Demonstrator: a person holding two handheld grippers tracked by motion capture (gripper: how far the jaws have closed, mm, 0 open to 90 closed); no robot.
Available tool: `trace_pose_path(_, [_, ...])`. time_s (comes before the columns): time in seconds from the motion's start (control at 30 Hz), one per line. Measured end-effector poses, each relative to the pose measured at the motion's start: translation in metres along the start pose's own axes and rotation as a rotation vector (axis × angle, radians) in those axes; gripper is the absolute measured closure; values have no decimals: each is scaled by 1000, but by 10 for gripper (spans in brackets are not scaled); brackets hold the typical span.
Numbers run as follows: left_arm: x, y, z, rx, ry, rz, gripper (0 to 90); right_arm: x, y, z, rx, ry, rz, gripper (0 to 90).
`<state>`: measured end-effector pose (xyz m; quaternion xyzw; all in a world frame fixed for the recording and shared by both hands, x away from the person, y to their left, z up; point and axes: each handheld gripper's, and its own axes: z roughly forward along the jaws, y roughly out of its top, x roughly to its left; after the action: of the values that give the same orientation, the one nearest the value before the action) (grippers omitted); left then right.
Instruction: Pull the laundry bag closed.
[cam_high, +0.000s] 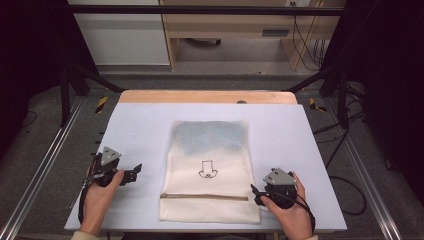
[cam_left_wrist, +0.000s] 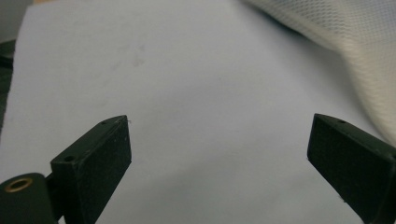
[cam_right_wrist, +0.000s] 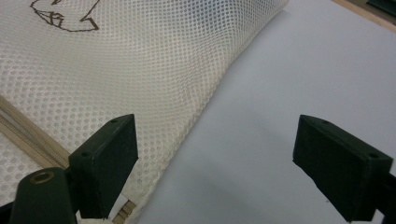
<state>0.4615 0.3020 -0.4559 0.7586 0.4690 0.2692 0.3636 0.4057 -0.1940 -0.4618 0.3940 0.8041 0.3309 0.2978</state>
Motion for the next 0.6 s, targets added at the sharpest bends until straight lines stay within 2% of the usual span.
trace_pose_path(0.1, [-11, 1, -21, -42, -16, 33, 63, 3, 2, 0, 12, -10, -23, 136])
trace_pose_path(0.17, [-18, -2, -32, -55, -36, 44, 64, 8, 5, -1, 12, 4, -30, 133])
trace_pose_path(0.23, [-25, -7, -41, -39, -61, 50, 64, 10, 8, -1, 14, 18, -36, 135])
trace_pose_path(0.3, [-33, -13, -49, -33, -69, 76, 65, 12, 9, -2, 12, 19, -46, 140])
trace_pose_path(0.4, [-41, -19, -59, -44, -91, 92, 63, 17, 16, -5, 6, 26, -66, 173])
trace_pose_path(0.47, [-44, -23, -63, -65, -90, 99, 61, 23, 29, -7, -7, 37, -110, 185])
trace_pose_path(0.53, [-44, -24, -67, -89, -86, 98, 61, 25, 33, -8, -13, 43, -122, 196])
trace_pose_path(0.6, [-44, -24, -70, -96, -60, 108, 61, 30, 44, -8, -12, 61, -138, 226])
